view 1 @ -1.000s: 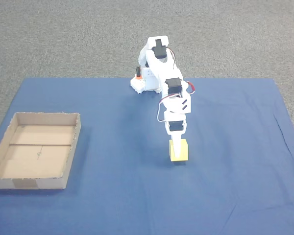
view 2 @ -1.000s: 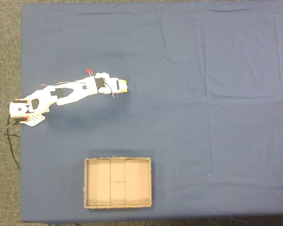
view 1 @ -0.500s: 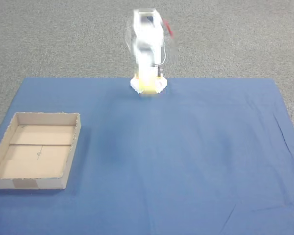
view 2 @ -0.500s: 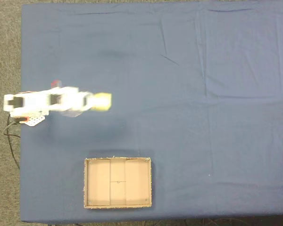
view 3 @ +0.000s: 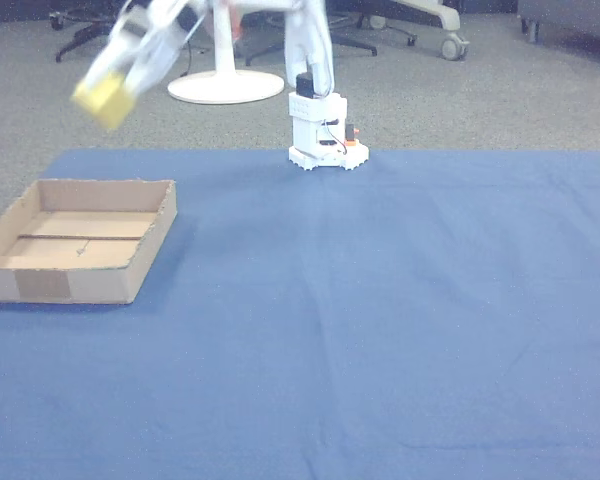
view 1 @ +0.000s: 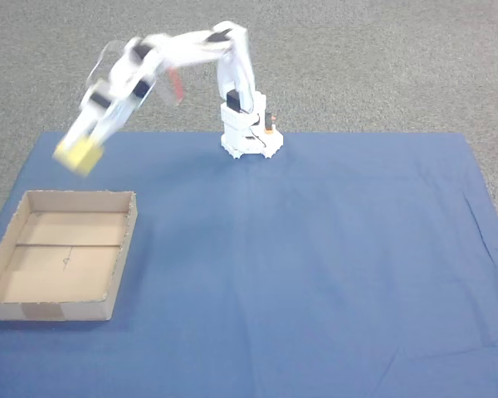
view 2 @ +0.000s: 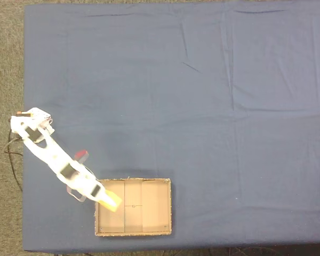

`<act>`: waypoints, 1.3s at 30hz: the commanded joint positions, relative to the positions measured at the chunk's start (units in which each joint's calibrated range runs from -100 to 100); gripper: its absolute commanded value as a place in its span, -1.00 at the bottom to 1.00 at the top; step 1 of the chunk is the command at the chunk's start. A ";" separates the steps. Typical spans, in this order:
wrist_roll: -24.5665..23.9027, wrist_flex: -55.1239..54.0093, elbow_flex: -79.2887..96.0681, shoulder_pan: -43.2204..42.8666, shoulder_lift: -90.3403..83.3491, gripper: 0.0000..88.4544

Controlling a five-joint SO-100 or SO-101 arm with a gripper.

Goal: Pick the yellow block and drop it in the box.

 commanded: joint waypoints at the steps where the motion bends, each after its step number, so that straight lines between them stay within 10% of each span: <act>1: 0.78 0.79 -14.18 0.11 17.72 -0.54; 16: 3.86 5.09 -29.02 -0.91 33.43 -0.13; 24: -1.61 -10.95 33.87 -16.17 -33.10 -1.00; 31: -4.40 -13.51 95.32 -45.27 -86.45 -1.00; 39: -8.64 -16.07 110.61 -45.98 -94.39 -1.00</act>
